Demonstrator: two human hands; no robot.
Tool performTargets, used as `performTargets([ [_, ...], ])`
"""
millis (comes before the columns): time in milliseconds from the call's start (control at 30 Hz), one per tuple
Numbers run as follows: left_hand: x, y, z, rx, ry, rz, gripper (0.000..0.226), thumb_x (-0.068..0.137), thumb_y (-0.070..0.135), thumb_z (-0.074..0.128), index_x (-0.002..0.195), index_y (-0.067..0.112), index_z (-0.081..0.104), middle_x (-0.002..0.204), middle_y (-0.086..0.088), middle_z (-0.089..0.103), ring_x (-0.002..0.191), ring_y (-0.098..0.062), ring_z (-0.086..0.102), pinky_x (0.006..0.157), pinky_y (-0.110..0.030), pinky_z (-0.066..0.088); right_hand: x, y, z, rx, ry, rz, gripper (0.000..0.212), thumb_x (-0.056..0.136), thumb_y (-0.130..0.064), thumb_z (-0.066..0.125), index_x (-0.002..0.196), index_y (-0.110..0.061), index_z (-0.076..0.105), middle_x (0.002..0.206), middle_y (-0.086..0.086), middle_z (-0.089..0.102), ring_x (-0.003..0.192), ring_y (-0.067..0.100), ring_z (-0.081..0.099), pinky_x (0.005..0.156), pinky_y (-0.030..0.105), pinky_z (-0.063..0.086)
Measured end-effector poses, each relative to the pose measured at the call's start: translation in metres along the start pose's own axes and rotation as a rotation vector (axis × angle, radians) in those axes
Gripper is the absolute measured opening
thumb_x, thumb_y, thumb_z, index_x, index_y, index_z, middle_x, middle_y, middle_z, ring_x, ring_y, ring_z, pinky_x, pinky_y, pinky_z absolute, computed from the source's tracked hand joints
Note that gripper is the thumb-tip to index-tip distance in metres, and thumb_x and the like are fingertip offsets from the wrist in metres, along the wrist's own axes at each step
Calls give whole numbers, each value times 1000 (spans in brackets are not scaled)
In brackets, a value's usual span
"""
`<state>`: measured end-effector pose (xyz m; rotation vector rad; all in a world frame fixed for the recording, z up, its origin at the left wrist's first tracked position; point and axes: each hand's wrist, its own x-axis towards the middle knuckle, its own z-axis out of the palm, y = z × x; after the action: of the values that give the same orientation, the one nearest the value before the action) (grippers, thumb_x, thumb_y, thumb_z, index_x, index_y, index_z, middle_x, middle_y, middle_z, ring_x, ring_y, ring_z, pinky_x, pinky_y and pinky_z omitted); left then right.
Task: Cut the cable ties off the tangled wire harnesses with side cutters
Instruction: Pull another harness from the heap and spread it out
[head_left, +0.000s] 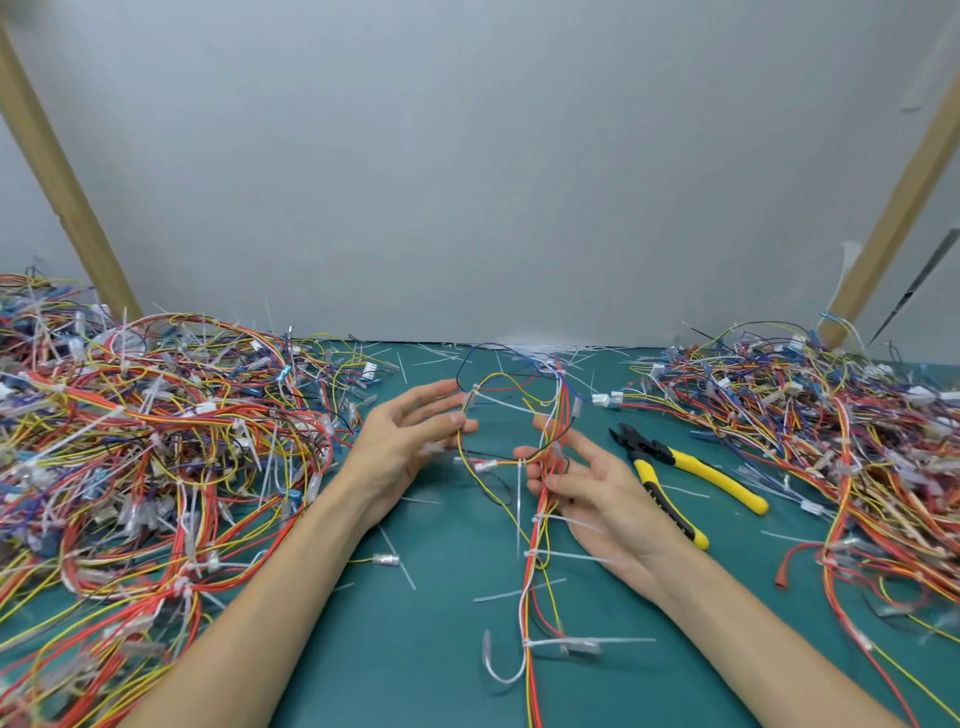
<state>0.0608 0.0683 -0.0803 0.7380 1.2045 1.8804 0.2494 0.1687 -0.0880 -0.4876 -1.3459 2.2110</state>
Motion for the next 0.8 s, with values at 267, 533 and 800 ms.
performTargets([
  [267, -1, 3, -2, -76, 13, -68, 32, 86, -2, 59, 114, 9, 66, 111, -2, 74, 56, -3, 60, 42, -11, 41, 0, -4, -6, 149, 5, 22, 47, 77, 7, 59, 123, 2, 56, 110, 18, 69, 91, 16, 70, 76, 20, 55],
  [533, 5, 6, -6, -178, 97, -79, 33, 92, -6, 41, 115, 7, 61, 112, -1, 73, 35, 0, 28, 40, -8, 24, 4, -6, -14, 268, 48, -3, 39, 76, 5, 60, 113, -5, 66, 102, 12, 72, 91, 17, 71, 73, 21, 56],
  [800, -3, -6, 8, 510, 277, 278, 23, 94, 3, 56, 111, 14, 67, 102, 2, 72, 86, -1, 66, 74, -15, 46, 6, -3, -15, 293, 9, -14, 45, 73, 6, 58, 117, -5, 58, 107, 7, 70, 99, 22, 69, 72, 24, 55],
])
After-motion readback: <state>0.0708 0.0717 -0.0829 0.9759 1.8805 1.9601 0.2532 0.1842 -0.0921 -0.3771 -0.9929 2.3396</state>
